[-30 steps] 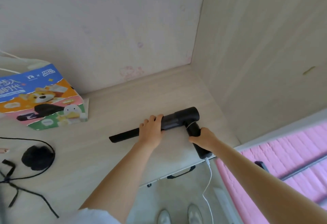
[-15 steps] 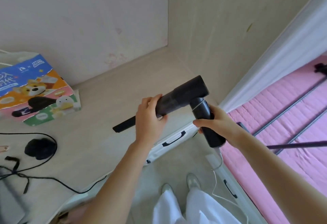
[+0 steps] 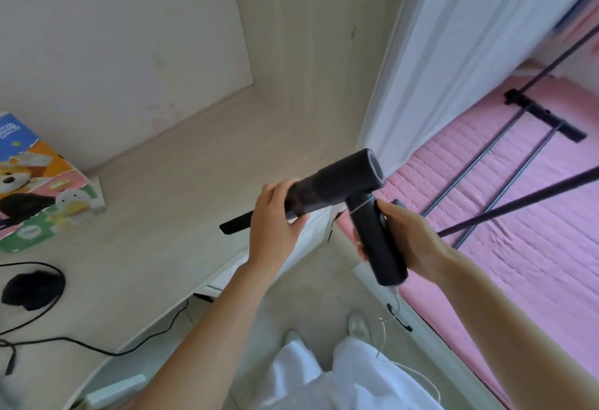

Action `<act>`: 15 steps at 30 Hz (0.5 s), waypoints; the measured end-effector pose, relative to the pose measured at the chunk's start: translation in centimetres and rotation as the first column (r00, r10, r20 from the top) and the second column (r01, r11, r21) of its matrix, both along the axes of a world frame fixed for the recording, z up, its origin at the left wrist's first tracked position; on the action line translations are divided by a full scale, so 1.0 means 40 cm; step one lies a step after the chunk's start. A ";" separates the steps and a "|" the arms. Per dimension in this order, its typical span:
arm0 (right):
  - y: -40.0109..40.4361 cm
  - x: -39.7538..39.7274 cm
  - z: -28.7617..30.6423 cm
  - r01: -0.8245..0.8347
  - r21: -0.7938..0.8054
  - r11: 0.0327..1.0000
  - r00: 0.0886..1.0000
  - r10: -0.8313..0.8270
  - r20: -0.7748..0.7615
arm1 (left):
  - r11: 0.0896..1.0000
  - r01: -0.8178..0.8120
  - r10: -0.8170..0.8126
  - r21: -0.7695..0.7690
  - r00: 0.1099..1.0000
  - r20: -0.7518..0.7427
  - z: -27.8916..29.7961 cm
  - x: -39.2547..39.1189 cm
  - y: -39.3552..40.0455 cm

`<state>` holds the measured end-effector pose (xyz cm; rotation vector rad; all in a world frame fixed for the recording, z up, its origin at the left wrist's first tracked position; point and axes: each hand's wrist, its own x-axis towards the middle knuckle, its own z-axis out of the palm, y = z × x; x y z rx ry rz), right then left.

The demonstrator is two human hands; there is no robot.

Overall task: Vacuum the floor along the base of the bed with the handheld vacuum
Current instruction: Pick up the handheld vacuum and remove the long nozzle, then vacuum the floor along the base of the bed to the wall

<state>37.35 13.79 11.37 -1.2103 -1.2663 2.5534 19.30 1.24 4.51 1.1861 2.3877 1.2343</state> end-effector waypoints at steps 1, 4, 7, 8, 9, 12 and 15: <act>0.006 0.025 0.001 0.006 -0.004 1.000 1.000 -0.006 -0.027 | 1.000 0.013 -0.013 -0.009 1.000 0.000 0.004 0.019 0.015; 0.041 0.103 0.002 0.000 0.044 0.999 0.997 0.003 -0.077 | 0.998 0.046 -0.045 -0.035 0.999 0.026 0.012 0.089 0.070; 0.098 0.190 -0.010 0.032 0.103 0.994 0.997 -0.024 -0.074 | 0.996 0.069 -0.067 -0.049 0.996 0.051 0.014 0.176 0.141; 0.110 0.204 -0.013 0.042 0.116 0.992 0.997 -0.033 -0.074 | 0.996 0.074 -0.071 -0.054 0.996 0.051 0.011 0.190 0.158; 0.130 0.230 -0.017 0.049 0.131 0.990 0.996 -0.039 -0.077 | 0.996 0.075 -0.072 -0.058 0.996 0.056 0.008 0.219 0.181; 0.189 0.306 -0.025 0.048 0.172 0.984 0.997 -0.036 -0.073 | 0.995 0.086 -0.081 -0.057 0.993 0.083 -0.007 0.299 0.245; 0.240 0.369 -0.038 0.030 0.186 0.982 0.999 -0.022 -0.045 | 0.994 0.095 -0.090 -0.049 0.992 0.094 -0.034 0.364 0.289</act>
